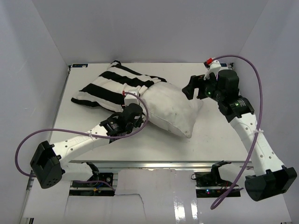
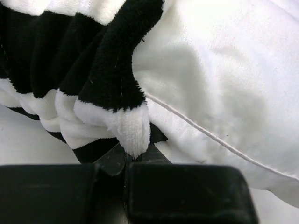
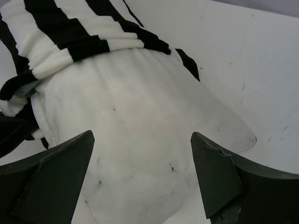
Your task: Remove the pillowcase from the pillow
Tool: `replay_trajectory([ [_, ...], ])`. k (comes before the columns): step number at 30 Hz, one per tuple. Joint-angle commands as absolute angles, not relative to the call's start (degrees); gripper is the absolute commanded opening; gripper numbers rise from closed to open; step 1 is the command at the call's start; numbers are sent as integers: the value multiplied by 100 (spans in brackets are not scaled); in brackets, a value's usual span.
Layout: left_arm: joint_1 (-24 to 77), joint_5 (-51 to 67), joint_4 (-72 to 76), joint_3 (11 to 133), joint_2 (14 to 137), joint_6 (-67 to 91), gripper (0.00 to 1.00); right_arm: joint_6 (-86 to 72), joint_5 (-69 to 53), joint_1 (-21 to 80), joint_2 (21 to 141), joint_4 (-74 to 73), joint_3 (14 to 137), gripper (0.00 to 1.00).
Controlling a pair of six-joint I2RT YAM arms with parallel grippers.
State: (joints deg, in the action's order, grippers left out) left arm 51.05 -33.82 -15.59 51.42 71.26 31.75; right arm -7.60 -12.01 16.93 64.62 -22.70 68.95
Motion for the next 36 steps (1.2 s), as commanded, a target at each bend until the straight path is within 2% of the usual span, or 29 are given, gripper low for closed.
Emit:
replay_trajectory([
  [1,5089,-3269,-1002,5159,6988,3138,0,-290,-267,2099,6320,-2969,7416,90],
  [3,5071,-3270,-1011,5203,6961,3164,0,-220,-88,2249,6276,-3313,7549,90],
  [8,5063,-3112,-967,5273,6917,3225,0,719,-1178,3162,6143,-2937,7393,90],
  [12,5063,-3085,-888,5186,6768,3322,0,1405,-161,4768,6599,-2542,7041,90],
  [15,5063,-3181,-914,5133,6663,3375,0,1731,287,5385,7003,-2199,6787,90],
  [21,5045,-3532,-1107,4957,6241,3638,0,1784,1473,5555,7207,-828,5900,90],
  [24,5036,-3674,-1256,4799,5916,3910,0,2055,2308,5555,7033,549,4954,92],
  [25,5027,-3578,-1266,4773,5785,3946,0,2196,2338,5555,6953,1528,4644,92],
  [27,5036,-3455,-1248,4702,5704,4017,0,2390,2592,5555,6934,2090,4255,93],
  [30,5027,-3445,-1336,4702,5660,4034,0,2513,3145,5555,7275,2434,4166,100],
  [31,5027,-3471,-1362,4702,5643,4034,0,2540,3268,5555,7356,2443,4201,92],
  [32,5027,-3533,-1388,4711,5616,4034,0,2549,3565,5555,7487,2574,4201,73],
  [34,5027,-3612,-1415,4746,5581,4008,0,2514,3866,5546,7550,2628,4210,57],
  [35,5027,-3760,-1476,4781,5564,3982,0,2470,4163,5494,7541,2671,4201,42],
  [36,5027,-3857,-1520,4851,5563,3903,0,2418,4262,5441,7489,2663,4201,34],
])
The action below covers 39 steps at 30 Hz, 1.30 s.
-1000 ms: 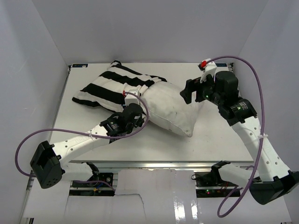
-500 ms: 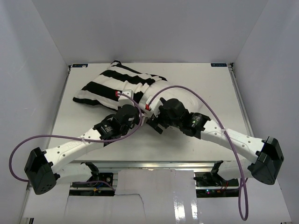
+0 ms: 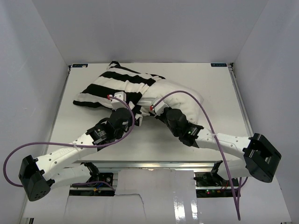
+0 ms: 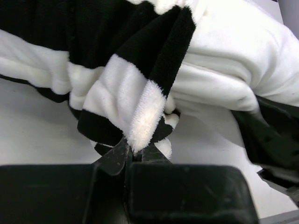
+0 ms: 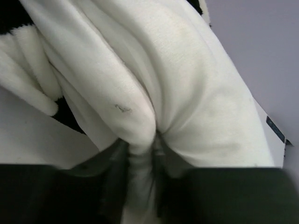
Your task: Remove the pillowcase from the pillow
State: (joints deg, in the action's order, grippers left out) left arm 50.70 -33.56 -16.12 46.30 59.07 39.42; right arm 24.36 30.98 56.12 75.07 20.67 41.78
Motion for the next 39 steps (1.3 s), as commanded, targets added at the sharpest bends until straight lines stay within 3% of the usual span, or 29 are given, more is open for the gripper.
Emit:
replay_trajectory([
  [1,5019,-3980,-1564,4904,5572,3859,0,2313,4332,5388,7410,2663,4175,20],
  [2,5010,-4234,-1738,4974,5581,3832,0,2259,4464,5266,7096,2680,4036,8],
  [8,4581,-4702,-2355,5659,5573,3411,0,1952,4481,4520,5084,2515,3656,8],
  [14,3894,-3957,-2610,6459,5668,2892,0,1556,4263,4280,4386,1609,4059,8],
  [17,3876,-2623,-2619,6785,5827,2515,29,1494,4035,4280,4535,1415,4183,8],
  [18,3876,-2271,-2645,6837,5853,2496,45,1459,3956,4280,4596,1372,4323,8],
  [19,3876,-1789,-2767,6881,5880,2505,66,1381,3920,4280,4762,1214,4420,8],
  [20,3876,-1654,-2838,6856,5854,2609,78,1319,3972,4280,4851,1126,4517,8],
  [22,3876,-1556,-2997,6646,5714,2680,90,1099,4156,4237,5183,697,4938,8],
  [27,3876,-2038,-3269,5662,4914,2822,94,967,3789,3771,5669,150,5651,8],
  [33,3867,-3005,-4007,5766,5088,2988,96,729,2875,3130,5809,-386,6169,8],
  [39,3867,-2647,-3657,5485,4931,2839,97,677,2602,2900,5871,-580,6354,8],
])
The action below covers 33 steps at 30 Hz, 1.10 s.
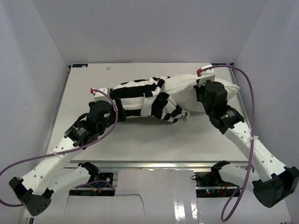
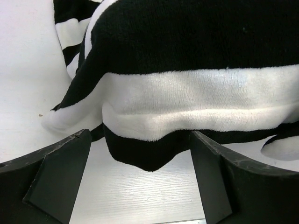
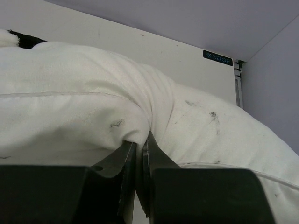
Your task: Remove the pillowcase from the pillow
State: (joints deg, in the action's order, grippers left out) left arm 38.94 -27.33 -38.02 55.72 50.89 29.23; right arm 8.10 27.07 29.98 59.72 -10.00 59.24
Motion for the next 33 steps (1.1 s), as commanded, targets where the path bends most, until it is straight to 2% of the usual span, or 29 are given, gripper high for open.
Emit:
replay_trajectory([
  [1,3867,-2524,-3561,5406,4931,2761,97,659,2558,2900,5871,-571,6346,8],
  [3,3867,-2286,-3384,5353,5001,2751,96,624,2531,2874,5871,-580,6354,8],
  [5,3867,-2267,-3279,5317,5132,2786,90,624,2514,2857,5871,-589,6363,8],
  [9,3858,-2855,-3102,5492,5326,2760,32,607,2470,2725,5845,-563,6346,8],
  [10,3832,-3057,-3155,5615,5483,2734,2,589,2452,2672,5845,-571,6337,8],
  [14,3779,-4453,-3804,7043,5844,2550,0,370,2496,2182,5836,-789,6372,8],
  [17,3779,-5412,-3850,8029,5600,2374,0,44,2697,1812,6038,-1562,6793,8],
  [19,3779,-5921,-3623,8331,5415,1962,0,-121,2883,1618,5977,-1547,6724,8],
  [22,3779,-6933,-2080,8158,4967,322,0,-307,2839,1170,5845,-1573,6662,8],
  [23,3779,-7135,-639,7947,4827,-354,0,-342,2874,1012,5810,-1617,6653,8],
  [24,3779,-7180,107,7484,4529,-1526,0,-378,2926,967,5801,-1626,6653,8],
  [26,3779,-7233,1462,7225,4351,-2213,0,-395,3066,879,5818,-1652,6662,8],
  [30,3779,-7190,1512,7435,4394,-2329,0,-334,3243,782,5862,-1749,6803,8],
  [33,3788,-7015,1433,7497,4736,-2364,0,-334,2867,721,5836,-1732,6873,8],
])
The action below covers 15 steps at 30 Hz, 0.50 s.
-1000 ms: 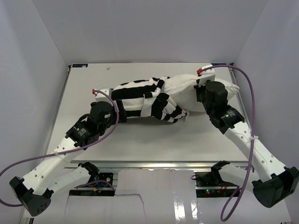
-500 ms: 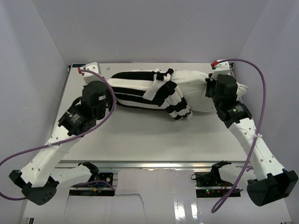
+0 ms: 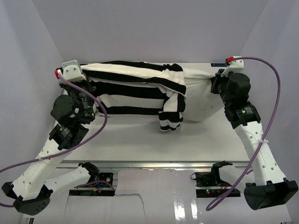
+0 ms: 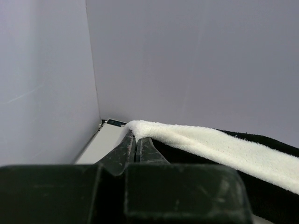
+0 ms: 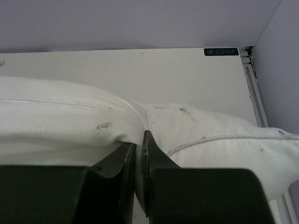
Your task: Remove the pillowcase from the pillow
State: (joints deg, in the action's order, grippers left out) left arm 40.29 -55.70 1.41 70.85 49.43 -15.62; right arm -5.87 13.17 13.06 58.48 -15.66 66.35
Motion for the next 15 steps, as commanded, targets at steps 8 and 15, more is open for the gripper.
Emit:
replay_trajectory([
  [8,3631,-6277,-656,7513,6035,-472,0,-281,2058,712,6678,-1855,7084,8],
  [15,2270,-2931,-3014,8586,7766,1431,0,-246,835,712,7434,-1600,7206,8],
])
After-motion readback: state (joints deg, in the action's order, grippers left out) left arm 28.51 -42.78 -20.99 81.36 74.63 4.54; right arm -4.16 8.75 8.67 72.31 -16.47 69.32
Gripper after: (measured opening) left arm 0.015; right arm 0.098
